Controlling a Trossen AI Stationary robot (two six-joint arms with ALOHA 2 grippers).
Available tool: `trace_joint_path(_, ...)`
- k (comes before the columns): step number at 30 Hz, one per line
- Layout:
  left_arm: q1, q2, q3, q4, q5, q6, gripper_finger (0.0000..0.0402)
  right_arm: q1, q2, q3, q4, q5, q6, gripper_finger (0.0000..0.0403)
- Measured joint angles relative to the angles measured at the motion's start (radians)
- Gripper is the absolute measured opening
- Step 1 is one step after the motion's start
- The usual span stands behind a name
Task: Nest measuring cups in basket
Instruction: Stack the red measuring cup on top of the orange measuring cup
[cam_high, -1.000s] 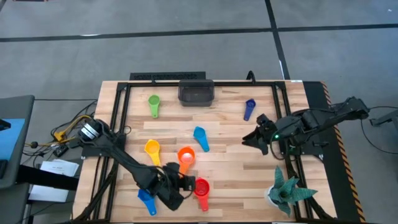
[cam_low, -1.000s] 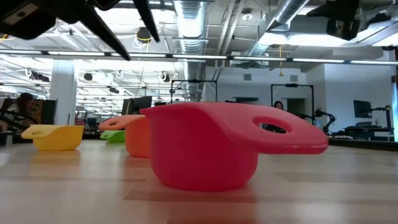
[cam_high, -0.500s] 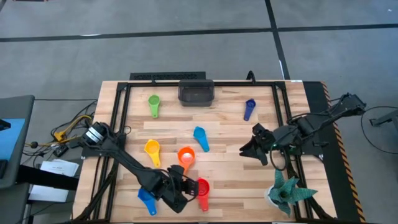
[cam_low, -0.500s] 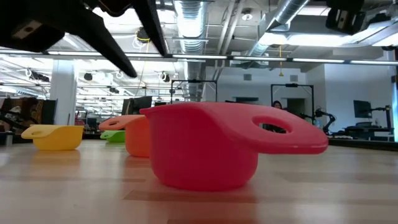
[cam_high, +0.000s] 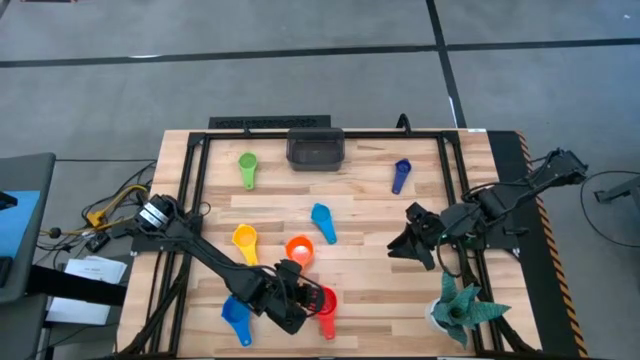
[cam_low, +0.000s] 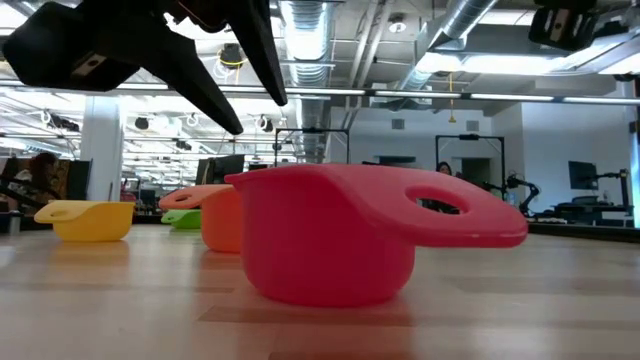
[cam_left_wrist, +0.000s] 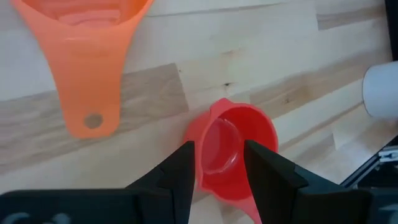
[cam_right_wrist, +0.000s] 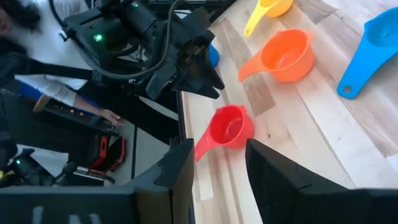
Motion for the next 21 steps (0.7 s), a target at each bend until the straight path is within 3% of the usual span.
trace_joint_path(9,0.000,0.000,0.000,0.042,0.034,0.017,0.0125,0.000,-0.002,0.000,0.000,0.000,0.009,0.0152)
trace_joint_path(21,-0.001,0.000,0.000,0.034,-0.030,0.015,0.0125,0.032,0.000,0.000,-0.002,0.005,0.039,0.0142)
